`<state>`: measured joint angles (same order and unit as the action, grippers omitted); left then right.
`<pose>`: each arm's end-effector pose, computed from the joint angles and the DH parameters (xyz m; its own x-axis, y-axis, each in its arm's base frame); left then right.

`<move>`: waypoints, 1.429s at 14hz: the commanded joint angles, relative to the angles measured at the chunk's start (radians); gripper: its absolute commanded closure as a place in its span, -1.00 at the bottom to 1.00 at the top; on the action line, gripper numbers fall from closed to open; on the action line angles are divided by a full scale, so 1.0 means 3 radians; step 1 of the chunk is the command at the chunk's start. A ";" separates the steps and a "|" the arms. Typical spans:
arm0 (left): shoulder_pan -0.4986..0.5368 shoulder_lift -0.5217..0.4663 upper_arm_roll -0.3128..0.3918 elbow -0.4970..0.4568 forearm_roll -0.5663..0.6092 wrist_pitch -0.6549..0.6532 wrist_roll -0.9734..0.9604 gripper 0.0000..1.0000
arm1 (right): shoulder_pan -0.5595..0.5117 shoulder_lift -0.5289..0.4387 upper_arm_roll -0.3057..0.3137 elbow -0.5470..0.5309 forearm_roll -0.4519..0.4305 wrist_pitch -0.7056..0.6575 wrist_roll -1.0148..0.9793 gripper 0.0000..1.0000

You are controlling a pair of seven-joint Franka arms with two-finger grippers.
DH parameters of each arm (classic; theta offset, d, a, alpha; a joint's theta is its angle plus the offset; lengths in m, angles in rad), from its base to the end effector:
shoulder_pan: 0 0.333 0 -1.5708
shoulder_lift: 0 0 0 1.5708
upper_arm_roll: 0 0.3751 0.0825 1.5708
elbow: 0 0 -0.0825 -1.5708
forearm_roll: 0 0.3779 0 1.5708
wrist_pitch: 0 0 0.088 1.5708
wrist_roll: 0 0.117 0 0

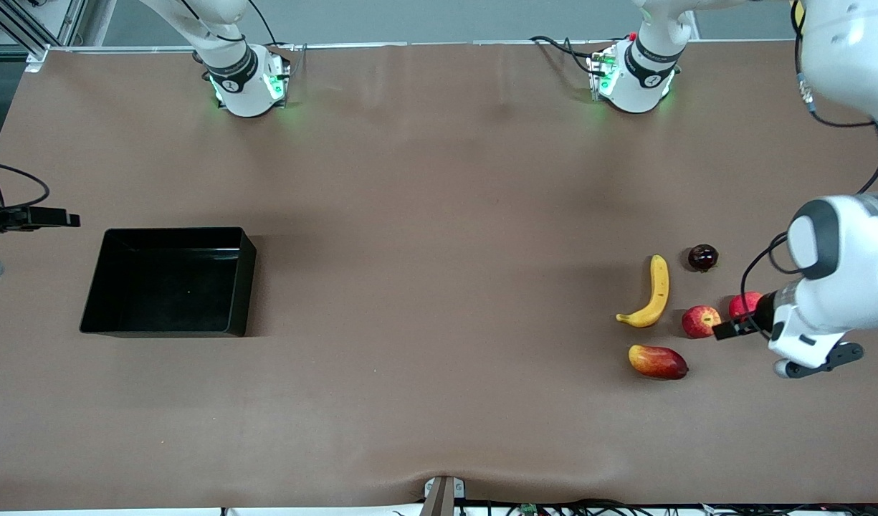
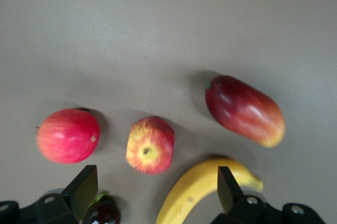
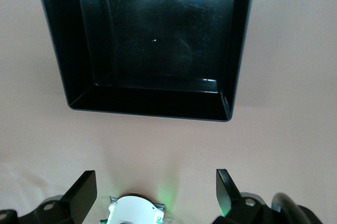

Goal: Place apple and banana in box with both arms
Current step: 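Reach the left gripper to the red-yellow apple and grasp it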

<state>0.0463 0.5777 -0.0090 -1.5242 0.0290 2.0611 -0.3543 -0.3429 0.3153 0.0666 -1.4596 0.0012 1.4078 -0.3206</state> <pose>0.7241 0.0300 0.3614 0.9285 0.3701 -0.0314 0.3691 -0.9288 -0.0330 0.5963 -0.1752 0.5278 0.9406 0.0652 -0.3331 0.0214 -0.9908 -0.1336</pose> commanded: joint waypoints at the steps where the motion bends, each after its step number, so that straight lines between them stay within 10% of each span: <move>1: 0.0014 0.0089 -0.0016 -0.0186 0.0052 0.0288 -0.0500 -1.00 | -0.0007 0.0109 0.0049 0.0227 -0.0213 -0.0045 -0.0025 -1.00; 14: 0.0214 0.0201 -0.0031 -0.0447 0.0011 0.0457 -0.0864 -1.00 | -0.0451 0.0743 0.0054 0.0177 0.0165 0.0896 -0.0174 -1.00; 20: 0.0188 0.0217 -0.0047 -0.0365 0.0011 0.0457 -0.0869 -1.00 | -0.0621 0.0851 0.0054 -0.0416 0.0242 0.1592 -0.0194 -1.00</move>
<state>0.1045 0.6367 -0.0206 -1.6487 0.0289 2.1910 -0.5939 -0.5183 0.5780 0.0660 -1.5293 0.0627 1.8463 -0.3666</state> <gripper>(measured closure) 0.000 0.000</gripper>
